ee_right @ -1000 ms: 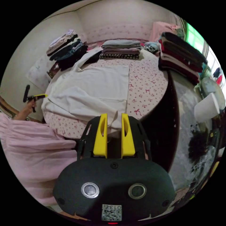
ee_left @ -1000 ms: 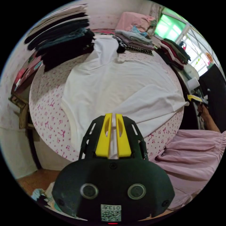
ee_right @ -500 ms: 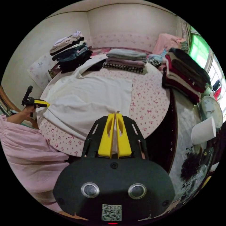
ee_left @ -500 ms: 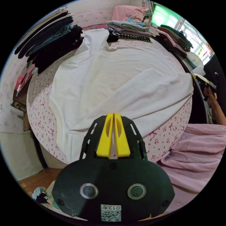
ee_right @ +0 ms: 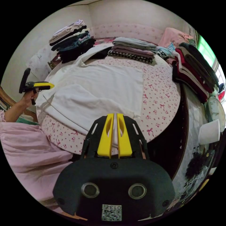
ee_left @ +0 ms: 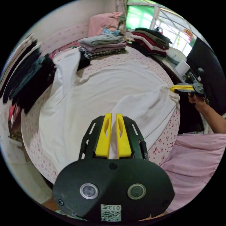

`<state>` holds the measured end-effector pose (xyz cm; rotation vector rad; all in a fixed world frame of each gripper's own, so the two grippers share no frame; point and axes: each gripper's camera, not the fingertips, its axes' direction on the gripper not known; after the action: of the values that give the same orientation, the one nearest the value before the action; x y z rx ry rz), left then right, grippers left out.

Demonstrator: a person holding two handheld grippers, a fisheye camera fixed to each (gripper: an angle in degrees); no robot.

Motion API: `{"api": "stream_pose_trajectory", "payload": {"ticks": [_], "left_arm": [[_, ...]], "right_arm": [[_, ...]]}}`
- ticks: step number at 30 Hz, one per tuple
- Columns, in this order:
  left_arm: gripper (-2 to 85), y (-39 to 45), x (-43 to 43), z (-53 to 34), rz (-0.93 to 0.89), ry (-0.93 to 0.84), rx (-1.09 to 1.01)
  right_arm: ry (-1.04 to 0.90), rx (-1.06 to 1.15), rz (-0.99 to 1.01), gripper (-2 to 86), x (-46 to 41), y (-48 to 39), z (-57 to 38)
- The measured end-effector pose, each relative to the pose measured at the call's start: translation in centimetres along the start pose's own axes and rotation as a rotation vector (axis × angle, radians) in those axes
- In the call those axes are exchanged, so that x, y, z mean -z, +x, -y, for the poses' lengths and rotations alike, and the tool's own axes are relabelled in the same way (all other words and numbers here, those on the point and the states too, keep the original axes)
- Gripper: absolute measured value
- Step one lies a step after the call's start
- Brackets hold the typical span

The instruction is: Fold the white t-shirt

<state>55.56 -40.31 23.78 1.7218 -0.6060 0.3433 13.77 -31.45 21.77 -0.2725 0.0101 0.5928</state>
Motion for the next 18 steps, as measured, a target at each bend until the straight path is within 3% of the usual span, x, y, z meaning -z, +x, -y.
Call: {"api": "stream_pose_trajectory", "payload": {"ticks": [7,12,14,18], "left_arm": [[0.4,6.3,-5.4,5.2,0.08,-0.113,-0.222],[-0.1,3.4,-5.0,3.5,0.04,-0.046,-0.076],[-0.2,1.8,-4.2,2.3,0.116,-0.038,0.069],[-0.2,0.4,-0.6,-0.6,0.031,0.029,0.073]], "right_arm": [[-0.107,-0.073,-0.033,0.5,-3.4,0.7,1.5],[-0.076,-0.133,0.051,0.3,-2.8,3.5,0.1],[-0.09,-0.168,0.05,0.3,-2.4,4.1,0.0],[0.055,-0.121,0.043,0.3,1.4,3.1,-0.9]]}}
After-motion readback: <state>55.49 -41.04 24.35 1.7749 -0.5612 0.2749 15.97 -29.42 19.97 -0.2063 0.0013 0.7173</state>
